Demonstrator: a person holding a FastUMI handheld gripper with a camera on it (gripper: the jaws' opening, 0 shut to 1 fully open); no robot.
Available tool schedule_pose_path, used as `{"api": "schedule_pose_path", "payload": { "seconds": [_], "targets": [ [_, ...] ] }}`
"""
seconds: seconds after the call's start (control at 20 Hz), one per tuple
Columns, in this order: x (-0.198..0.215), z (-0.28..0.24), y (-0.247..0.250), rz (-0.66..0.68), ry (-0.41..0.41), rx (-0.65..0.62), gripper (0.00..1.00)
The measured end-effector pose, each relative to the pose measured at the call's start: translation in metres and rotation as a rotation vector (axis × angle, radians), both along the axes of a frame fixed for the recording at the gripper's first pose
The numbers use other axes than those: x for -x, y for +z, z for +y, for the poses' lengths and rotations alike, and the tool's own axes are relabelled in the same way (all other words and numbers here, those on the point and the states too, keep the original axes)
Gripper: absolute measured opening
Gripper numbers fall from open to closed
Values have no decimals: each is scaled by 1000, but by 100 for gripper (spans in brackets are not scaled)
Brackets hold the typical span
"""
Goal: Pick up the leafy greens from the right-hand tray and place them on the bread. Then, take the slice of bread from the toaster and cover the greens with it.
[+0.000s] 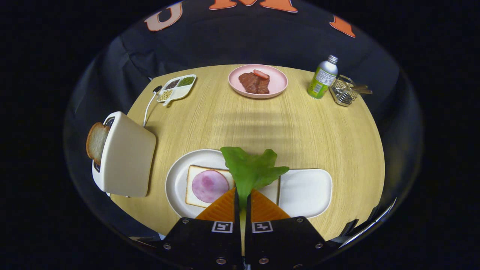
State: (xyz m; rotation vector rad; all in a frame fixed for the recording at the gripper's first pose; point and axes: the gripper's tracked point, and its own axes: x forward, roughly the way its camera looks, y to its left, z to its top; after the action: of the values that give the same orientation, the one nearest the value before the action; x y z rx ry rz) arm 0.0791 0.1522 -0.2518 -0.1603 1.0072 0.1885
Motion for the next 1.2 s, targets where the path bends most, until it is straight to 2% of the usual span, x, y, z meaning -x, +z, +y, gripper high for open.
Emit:
{"api": "schedule_pose_path", "payload": {
  "seconds": [0.3,0.8,0.9,0.95,1.1,1.2],
  "targets": [
    [7,39,-17,25,55,2,4],
    [15,68,-61,78,69,-3,5],
    [18,70,-64,88,64,-10,15],
    [19,69,-65,89,59,-7,23],
    [18,65,-63,86,42,-2,34],
    [18,63,-60,81,27,-7,47]
  ]
}}
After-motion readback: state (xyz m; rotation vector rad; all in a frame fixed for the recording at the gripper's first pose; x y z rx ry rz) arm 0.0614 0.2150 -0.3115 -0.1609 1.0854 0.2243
